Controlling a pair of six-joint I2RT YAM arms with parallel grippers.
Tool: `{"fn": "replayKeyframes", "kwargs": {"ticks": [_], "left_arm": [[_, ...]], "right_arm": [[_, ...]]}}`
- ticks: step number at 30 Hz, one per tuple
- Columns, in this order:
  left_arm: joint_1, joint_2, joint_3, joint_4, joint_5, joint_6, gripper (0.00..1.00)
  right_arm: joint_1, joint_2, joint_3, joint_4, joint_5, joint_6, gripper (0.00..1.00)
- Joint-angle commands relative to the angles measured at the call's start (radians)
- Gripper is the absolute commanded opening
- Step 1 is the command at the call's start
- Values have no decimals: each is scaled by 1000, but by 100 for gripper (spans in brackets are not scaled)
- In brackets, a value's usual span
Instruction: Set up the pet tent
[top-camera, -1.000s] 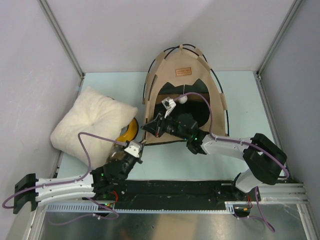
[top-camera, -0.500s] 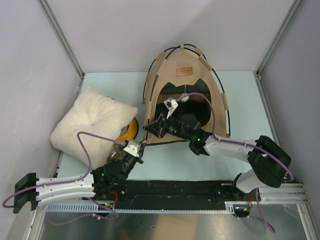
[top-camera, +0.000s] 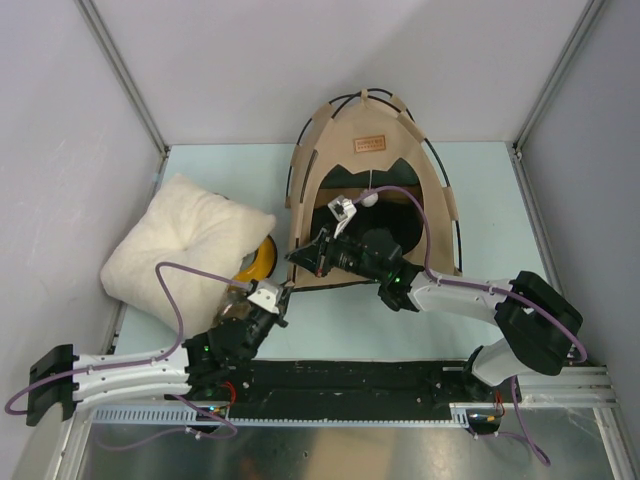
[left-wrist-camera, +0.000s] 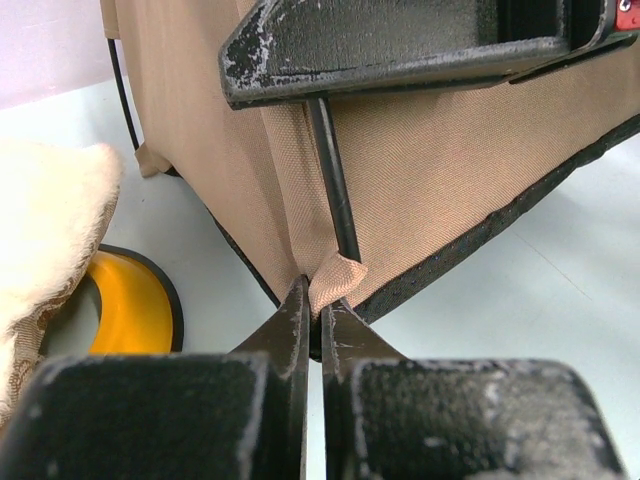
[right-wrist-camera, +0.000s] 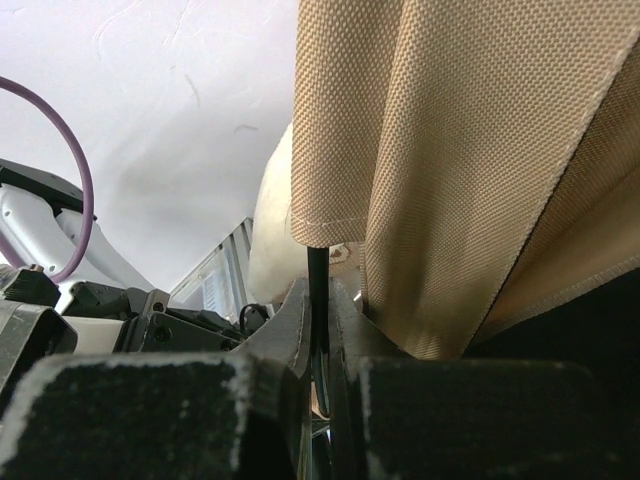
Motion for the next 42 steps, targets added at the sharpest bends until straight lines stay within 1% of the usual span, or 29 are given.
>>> {"fn": "replayKeyframes", "kwargs": {"ticks": [1, 8, 13, 16, 19, 21, 24, 29, 34, 42], "left_arm": [[0, -3, 37, -46, -32, -22, 0], [2, 15, 91, -100, -4, -95, 0], [3, 22, 103, -114, -4, -122, 0], [3, 3, 100, -119, 5, -128, 0], [2, -19, 108, -141, -4, -154, 0], [2, -38, 118, -163, -13, -177, 2], [4, -57, 156, -234, -26, -242, 7], [4, -46, 209, -323, 6, -305, 11], [4, -21, 231, -350, 37, -338, 12], [4, -25, 228, -383, 53, -387, 21]], "right_arm": [[-26, -12, 32, 66, 47, 23, 0], [-26, -11, 74, -22, 76, 45, 0], [-36, -18, 104, -105, 127, 74, 0], [-46, -13, 117, -123, 144, 83, 0], [-53, -7, 120, -122, 150, 58, 0], [-50, -8, 120, -122, 151, 31, 0], [-43, -11, 120, -122, 158, 0, 0], [-20, -11, 120, -118, 167, -10, 0], [-9, -19, 121, -115, 169, 0, 0], [-17, -61, 123, -148, 148, 55, 0]]}}
